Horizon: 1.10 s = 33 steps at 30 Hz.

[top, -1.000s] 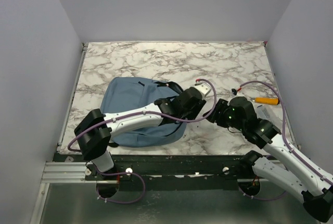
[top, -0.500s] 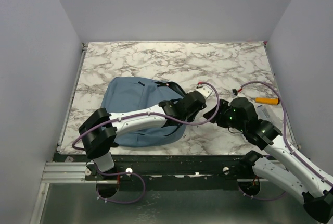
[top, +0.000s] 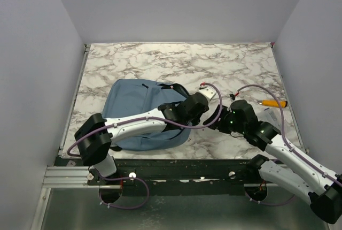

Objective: Pack the student bag
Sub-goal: Zip the student bag at the center of the board.

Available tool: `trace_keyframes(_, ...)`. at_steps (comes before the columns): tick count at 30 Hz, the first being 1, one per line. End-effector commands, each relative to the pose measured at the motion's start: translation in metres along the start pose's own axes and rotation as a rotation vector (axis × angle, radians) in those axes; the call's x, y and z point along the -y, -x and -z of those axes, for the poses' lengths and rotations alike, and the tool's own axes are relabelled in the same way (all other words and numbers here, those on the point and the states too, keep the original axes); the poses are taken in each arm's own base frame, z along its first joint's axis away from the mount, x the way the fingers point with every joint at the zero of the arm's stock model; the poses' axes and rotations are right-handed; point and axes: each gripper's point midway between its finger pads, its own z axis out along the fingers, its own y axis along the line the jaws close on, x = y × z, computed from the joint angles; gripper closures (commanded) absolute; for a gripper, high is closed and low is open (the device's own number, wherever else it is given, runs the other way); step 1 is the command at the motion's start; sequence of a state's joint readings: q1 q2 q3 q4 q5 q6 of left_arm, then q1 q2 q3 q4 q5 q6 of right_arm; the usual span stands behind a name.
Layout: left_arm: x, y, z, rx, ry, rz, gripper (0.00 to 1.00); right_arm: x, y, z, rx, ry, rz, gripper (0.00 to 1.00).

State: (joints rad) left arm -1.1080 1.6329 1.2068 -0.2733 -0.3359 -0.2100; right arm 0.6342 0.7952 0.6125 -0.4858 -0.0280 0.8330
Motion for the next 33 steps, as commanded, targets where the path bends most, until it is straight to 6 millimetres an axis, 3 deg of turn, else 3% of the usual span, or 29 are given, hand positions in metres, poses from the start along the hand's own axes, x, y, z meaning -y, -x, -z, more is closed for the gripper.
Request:
trace_keyframes(1, 0.013, 0.044, 0.028, 0.124, -0.111, 0.211, 1.00, -0.025, -0.023, -0.008, -0.074, 0.187, 0.034, 0.41)
trace_keyframes(6, 0.014, 0.053, 0.038, 0.156, -0.193, 0.351, 1.00, -0.060, -0.021, -0.008, -0.032, 0.397, 0.027, 0.39)
trace_keyframes(13, 0.008, 0.050, 0.041, 0.164, -0.203, 0.373, 1.00, -0.078, -0.013, -0.025, -0.019, 0.455, -0.082, 0.40)
trace_keyframes(20, 0.008, 0.049, 0.045, 0.189, -0.227, 0.375, 1.00, -0.078, -0.013, -0.045, -0.043, 0.396, -0.135, 0.45)
trace_keyframes(26, 0.008, 0.049, 0.047, 0.210, -0.239, 0.376, 1.00, -0.077, -0.025, -0.056, -0.084, 0.393, -0.144, 0.59)
trace_keyframes(31, 0.010, 0.047, 0.048, 0.213, -0.251, 0.382, 1.00, -0.078, -0.028, -0.060, -0.093, 0.392, -0.138, 0.61)
trace_keyframes(32, 0.009, 0.047, 0.048, 0.215, -0.250, 0.382, 1.00, -0.077, -0.028, -0.061, -0.091, 0.389, -0.135, 0.71)
trace_keyframes(33, 0.008, 0.046, 0.047, 0.217, -0.241, 0.381, 1.00, -0.076, -0.028, -0.061, -0.087, 0.385, -0.133, 0.92)
